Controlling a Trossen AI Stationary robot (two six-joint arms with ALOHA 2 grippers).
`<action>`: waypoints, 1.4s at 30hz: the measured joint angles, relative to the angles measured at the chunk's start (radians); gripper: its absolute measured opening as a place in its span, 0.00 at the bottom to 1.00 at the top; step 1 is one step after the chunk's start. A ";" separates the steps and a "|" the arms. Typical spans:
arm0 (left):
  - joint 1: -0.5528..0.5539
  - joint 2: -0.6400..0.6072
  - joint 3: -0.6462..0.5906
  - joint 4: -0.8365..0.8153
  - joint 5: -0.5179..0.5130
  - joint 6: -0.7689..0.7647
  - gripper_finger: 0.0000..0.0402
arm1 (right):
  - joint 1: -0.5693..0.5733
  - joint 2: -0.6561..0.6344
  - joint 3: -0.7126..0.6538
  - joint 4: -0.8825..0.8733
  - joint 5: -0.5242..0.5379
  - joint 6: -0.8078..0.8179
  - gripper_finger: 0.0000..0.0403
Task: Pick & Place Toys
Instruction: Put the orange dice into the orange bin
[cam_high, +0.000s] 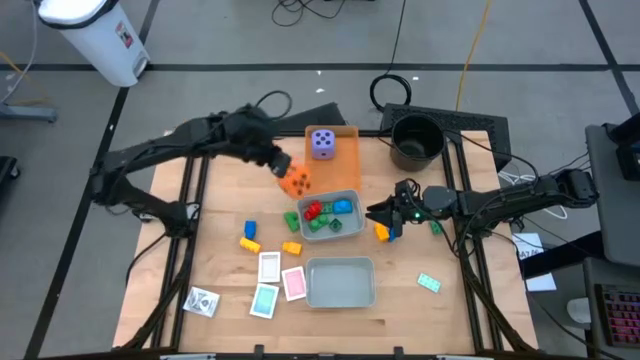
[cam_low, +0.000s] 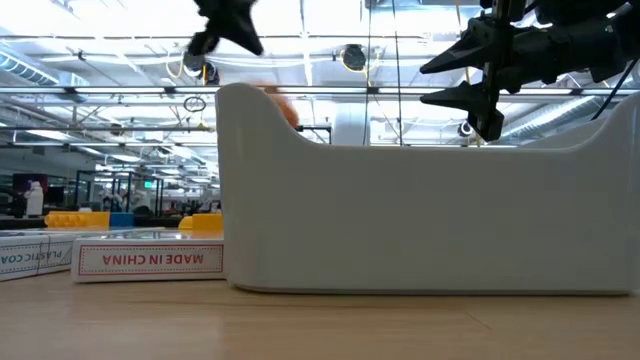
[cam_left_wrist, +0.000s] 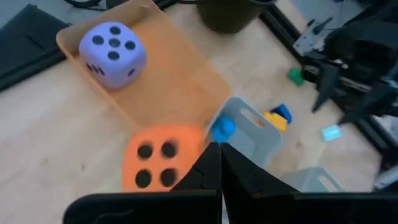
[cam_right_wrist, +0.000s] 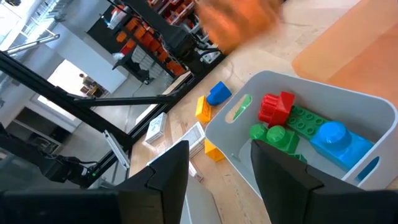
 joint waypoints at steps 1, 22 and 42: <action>0.008 0.031 0.022 0.002 -0.001 0.014 0.01 | 0.000 0.000 0.000 0.000 0.000 0.000 0.41; 0.018 0.106 0.167 -0.318 0.009 0.236 0.00 | 0.000 0.000 0.000 0.008 0.000 -0.041 0.41; -0.453 -0.032 -0.040 -0.610 -0.120 0.077 0.11 | 0.000 0.000 0.000 0.008 0.005 -0.037 0.41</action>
